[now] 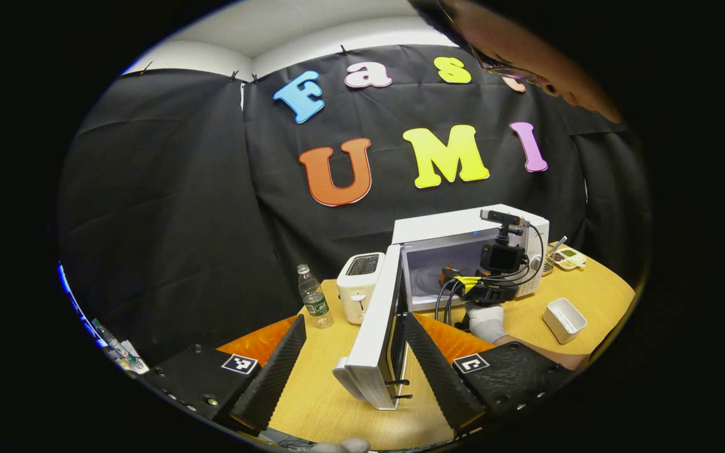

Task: Open the microwave oven with the left hand, put the food in, and close the microwave oven.

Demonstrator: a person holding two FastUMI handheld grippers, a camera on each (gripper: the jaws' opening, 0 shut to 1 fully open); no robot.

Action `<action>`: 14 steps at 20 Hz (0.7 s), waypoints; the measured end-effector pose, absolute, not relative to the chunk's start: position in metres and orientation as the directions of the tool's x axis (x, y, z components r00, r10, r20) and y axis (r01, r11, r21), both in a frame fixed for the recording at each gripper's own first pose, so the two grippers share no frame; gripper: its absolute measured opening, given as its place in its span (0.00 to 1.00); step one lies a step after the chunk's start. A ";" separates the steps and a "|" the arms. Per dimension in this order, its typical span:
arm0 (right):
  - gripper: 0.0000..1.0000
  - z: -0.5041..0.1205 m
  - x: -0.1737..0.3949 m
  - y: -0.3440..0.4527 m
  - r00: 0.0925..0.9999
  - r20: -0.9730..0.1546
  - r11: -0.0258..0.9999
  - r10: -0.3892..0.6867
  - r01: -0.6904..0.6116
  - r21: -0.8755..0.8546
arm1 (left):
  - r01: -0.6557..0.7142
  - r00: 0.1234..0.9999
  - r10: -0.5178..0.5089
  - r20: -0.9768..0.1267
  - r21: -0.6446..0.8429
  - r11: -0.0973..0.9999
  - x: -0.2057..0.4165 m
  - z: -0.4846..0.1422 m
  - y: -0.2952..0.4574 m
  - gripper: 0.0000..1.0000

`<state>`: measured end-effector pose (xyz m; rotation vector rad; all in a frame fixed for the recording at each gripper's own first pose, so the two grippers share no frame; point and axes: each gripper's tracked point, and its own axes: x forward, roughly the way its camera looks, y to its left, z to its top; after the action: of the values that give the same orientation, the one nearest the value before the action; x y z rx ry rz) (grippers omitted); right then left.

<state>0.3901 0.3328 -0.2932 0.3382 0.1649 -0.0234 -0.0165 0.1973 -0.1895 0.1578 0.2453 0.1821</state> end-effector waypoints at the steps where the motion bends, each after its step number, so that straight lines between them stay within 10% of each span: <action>1: 0.91 -0.286 0.386 0.327 0.988 -0.152 0.950 0.003 0.045 0.310 | -0.165 0.954 0.203 -0.221 0.176 0.970 -0.016 -0.188 0.200 0.97; 14: 0.91 -0.168 0.203 0.244 0.954 -0.231 0.981 0.189 -0.173 0.088 | -0.227 0.950 0.251 -0.184 0.144 0.963 -0.025 -0.163 0.248 0.97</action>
<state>0.2035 0.2441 -0.1682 0.0673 0.2409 0.1841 -0.0246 0.2477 -0.1632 0.1216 0.2022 0.2439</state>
